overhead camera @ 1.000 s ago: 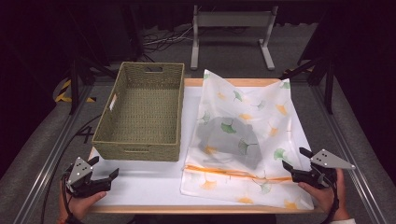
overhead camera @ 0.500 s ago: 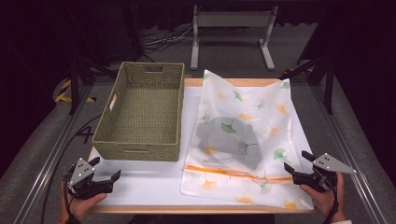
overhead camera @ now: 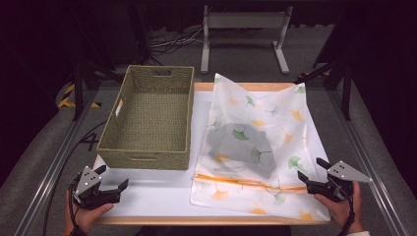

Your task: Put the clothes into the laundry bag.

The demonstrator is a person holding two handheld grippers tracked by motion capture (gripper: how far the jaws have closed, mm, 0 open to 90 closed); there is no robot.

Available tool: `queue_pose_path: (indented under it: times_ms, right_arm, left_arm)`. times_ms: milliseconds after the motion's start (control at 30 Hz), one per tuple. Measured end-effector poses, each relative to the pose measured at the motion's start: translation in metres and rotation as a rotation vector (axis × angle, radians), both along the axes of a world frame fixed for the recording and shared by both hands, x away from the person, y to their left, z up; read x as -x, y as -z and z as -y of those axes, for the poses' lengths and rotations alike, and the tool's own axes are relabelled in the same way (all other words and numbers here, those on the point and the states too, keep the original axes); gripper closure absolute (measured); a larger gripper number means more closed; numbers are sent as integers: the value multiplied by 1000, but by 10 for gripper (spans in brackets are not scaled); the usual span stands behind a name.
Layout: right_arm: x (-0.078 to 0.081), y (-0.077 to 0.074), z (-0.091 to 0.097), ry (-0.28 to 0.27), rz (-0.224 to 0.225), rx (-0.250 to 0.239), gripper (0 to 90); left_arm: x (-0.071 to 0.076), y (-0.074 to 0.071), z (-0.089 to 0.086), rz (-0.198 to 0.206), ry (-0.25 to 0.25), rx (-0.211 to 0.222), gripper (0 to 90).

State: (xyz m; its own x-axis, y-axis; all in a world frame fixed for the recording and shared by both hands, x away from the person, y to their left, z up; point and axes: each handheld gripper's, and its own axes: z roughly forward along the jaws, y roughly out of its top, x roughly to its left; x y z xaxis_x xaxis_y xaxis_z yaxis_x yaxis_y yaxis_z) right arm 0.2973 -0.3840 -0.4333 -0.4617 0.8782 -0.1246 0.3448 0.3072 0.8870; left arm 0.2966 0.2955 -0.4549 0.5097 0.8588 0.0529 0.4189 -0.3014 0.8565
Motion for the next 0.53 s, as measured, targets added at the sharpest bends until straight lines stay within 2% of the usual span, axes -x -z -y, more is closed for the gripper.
queue_pose_path:
  times_ms: [233, 533]
  right_arm:
    - [0, 0, -1, 4, 0, 19, 177]
    - [0, 0, -1, 9, -1, 7, 171]
  left_arm:
    - [-2, 0, 1, -6, 3, 1, 80]
    - [-3, 1, 1, -14, -1, 9, 77]
